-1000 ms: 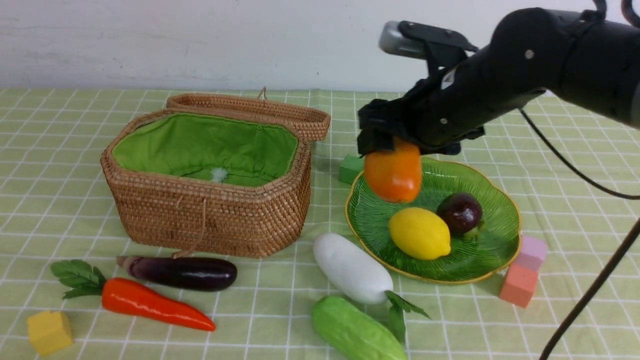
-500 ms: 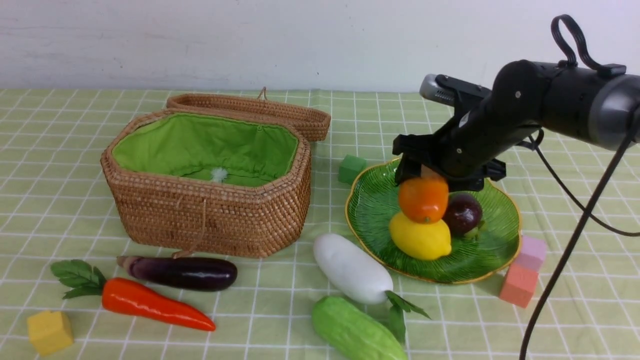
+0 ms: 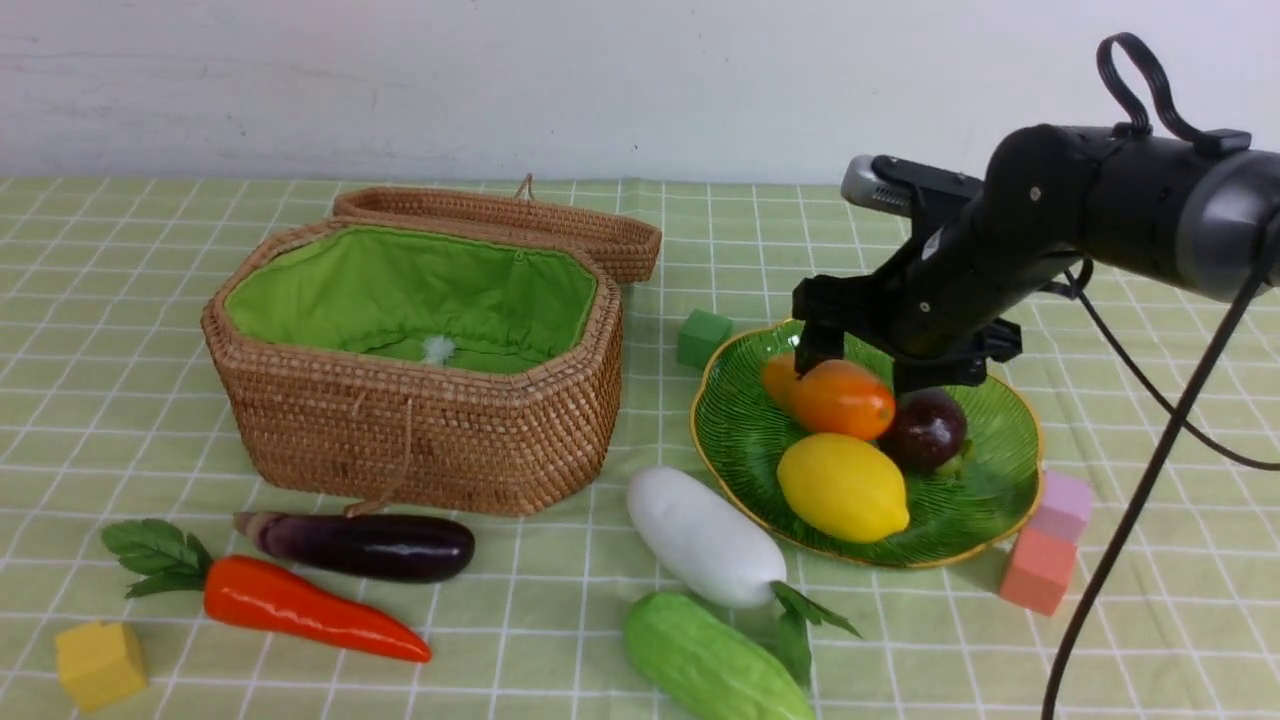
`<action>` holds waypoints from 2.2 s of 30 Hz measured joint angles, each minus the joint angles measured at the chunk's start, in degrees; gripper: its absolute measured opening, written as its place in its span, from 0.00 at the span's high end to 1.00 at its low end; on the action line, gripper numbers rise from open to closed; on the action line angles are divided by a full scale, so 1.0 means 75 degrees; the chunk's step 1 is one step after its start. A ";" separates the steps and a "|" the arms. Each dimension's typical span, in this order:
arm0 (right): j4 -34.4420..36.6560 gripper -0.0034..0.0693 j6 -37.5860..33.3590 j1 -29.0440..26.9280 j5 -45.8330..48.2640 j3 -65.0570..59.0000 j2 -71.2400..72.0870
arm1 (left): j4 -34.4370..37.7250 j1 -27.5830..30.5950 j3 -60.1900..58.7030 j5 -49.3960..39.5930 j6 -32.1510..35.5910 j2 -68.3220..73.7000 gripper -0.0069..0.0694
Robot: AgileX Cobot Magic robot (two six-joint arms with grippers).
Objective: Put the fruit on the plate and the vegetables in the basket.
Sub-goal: Use the right arm to grab a mango and put it into the right plate, then take a chayote with your right arm and place it on the basket on the left.
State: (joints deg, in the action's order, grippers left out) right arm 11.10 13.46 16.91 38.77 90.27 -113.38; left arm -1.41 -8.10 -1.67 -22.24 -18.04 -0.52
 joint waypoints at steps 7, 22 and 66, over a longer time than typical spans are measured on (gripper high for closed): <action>-0.0277 0.20 -0.0032 0.0000 0.0333 0.0000 0.0794 | 0.0000 0.0000 0.0000 0.0000 0.0000 0.0000 0.60; -0.0467 0.97 -0.0589 0.0000 0.2337 -0.0038 0.4348 | 0.0000 0.0000 0.0000 0.0000 0.0000 0.0000 0.60; 0.0963 0.95 -0.2158 0.0000 0.1714 -0.8062 1.4438 | 0.0000 0.0000 0.0000 0.0000 0.0000 0.0000 0.60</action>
State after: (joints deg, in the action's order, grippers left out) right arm 18.32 -2.72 16.91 51.63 29.81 -5.10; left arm -1.41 -8.10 -1.67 -22.24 -18.04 -0.52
